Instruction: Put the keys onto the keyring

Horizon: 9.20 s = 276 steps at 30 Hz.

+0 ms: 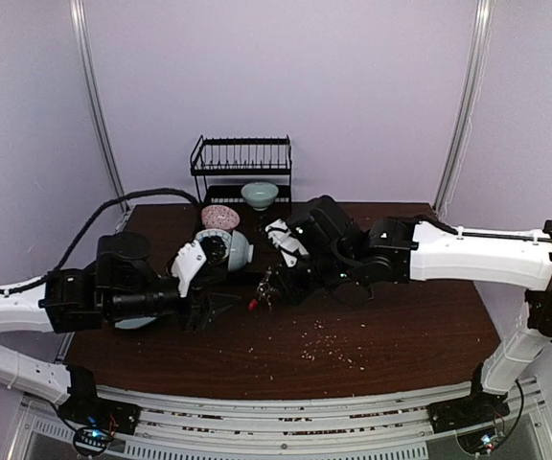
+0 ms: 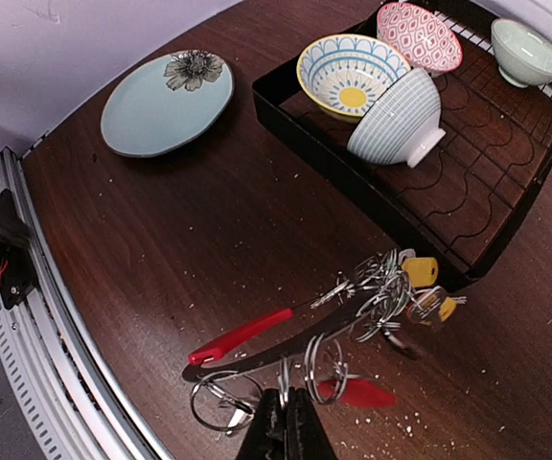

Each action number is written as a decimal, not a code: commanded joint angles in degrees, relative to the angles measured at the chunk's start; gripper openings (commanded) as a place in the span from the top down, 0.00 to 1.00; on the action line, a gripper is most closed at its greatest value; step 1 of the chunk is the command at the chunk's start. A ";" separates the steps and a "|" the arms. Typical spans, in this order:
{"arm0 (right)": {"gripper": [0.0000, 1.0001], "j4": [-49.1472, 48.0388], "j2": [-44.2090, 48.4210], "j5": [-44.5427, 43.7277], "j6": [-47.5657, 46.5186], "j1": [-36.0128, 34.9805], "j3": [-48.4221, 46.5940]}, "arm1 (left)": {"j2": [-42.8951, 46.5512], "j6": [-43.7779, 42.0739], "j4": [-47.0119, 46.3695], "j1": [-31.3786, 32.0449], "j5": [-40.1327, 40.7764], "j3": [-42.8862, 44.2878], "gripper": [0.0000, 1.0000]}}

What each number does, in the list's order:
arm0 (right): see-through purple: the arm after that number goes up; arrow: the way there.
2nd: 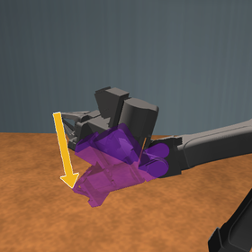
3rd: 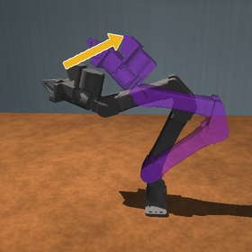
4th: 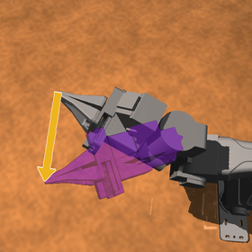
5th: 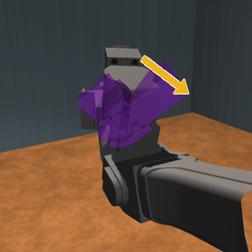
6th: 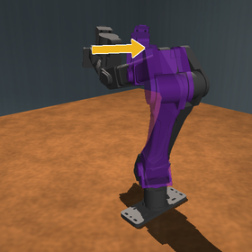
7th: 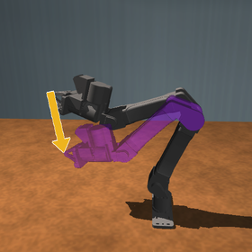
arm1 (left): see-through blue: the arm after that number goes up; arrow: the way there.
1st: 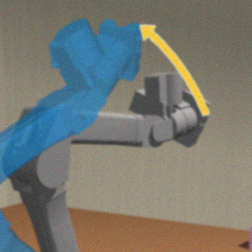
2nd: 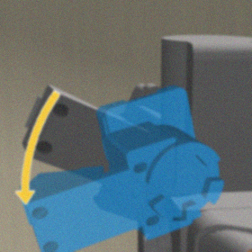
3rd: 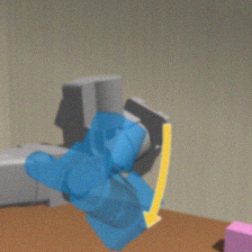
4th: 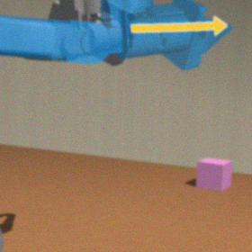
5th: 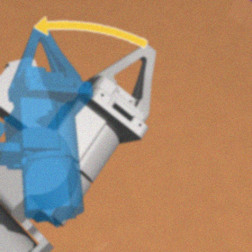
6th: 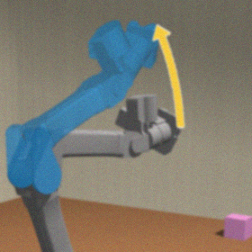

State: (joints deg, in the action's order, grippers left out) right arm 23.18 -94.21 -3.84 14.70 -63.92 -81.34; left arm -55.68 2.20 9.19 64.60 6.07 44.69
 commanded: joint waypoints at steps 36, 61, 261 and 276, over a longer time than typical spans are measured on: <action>1.00 -38.26 18.43 19.93 -5.70 1.91 26.09 | -11.48 -17.98 -10.64 12.73 11.87 -5.30 0.88; 1.00 -25.78 20.03 0.08 -30.65 -12.19 23.61 | -3.21 -7.34 -11.97 -7.66 -33.57 -0.89 0.77; 1.00 -26.41 17.85 12.09 -33.75 -5.67 16.41 | -9.32 -18.96 -15.72 -6.59 -28.53 4.24 0.95; 0.81 -28.16 18.10 9.49 -33.50 -5.50 18.87 | -7.35 -18.12 -21.45 -5.47 -14.21 1.53 1.00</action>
State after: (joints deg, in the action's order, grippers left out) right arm -0.58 -76.62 5.63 -19.35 -68.84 -63.35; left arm -64.45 -15.79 -6.39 58.81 -16.84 47.40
